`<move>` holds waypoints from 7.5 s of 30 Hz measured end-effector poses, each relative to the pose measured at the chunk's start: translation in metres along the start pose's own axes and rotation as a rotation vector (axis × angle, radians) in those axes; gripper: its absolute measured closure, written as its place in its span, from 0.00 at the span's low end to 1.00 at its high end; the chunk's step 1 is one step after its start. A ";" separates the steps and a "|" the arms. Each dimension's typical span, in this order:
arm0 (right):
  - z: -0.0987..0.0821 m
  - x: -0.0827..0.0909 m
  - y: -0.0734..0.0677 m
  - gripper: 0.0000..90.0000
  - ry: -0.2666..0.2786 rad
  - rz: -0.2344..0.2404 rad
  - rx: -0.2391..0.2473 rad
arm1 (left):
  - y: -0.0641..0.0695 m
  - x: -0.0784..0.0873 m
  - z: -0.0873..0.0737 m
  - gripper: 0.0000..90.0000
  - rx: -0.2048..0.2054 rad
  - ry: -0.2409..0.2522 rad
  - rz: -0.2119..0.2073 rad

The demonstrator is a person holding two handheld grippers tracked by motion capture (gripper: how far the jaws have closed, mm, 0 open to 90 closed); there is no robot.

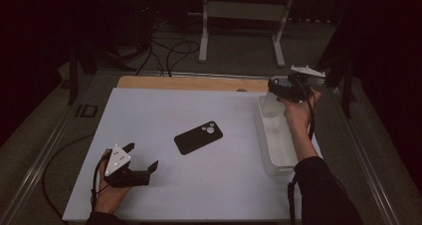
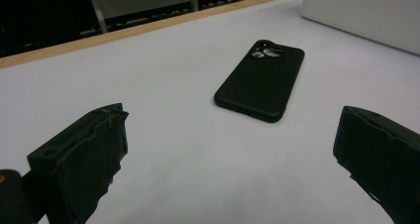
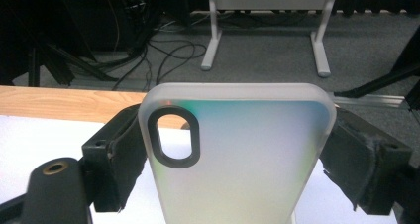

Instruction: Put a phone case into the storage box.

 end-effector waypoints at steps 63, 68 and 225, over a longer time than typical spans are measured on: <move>-0.032 -0.059 0.003 0.09 -0.120 -0.067 -0.028 | 0.000 0.001 0.000 0.01 -0.005 0.000 -0.003; -0.032 -0.053 0.005 0.09 -0.112 -0.050 -0.028 | 0.000 0.001 0.000 0.01 -0.004 -0.001 -0.001; -0.184 0.114 -0.055 0.10 0.149 0.431 0.251 | 0.000 -0.187 0.043 1.00 0.017 -0.356 -0.050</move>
Point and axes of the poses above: each handheld gripper's, and its own axes: x roughly backward along the jaws, z roughly out of its top, y roughly to its right, the point moved 7 cm from there along -x, roughly forward along the jaws, and after that the axes turned 6 degrees about -y, right-handed, at the moved point
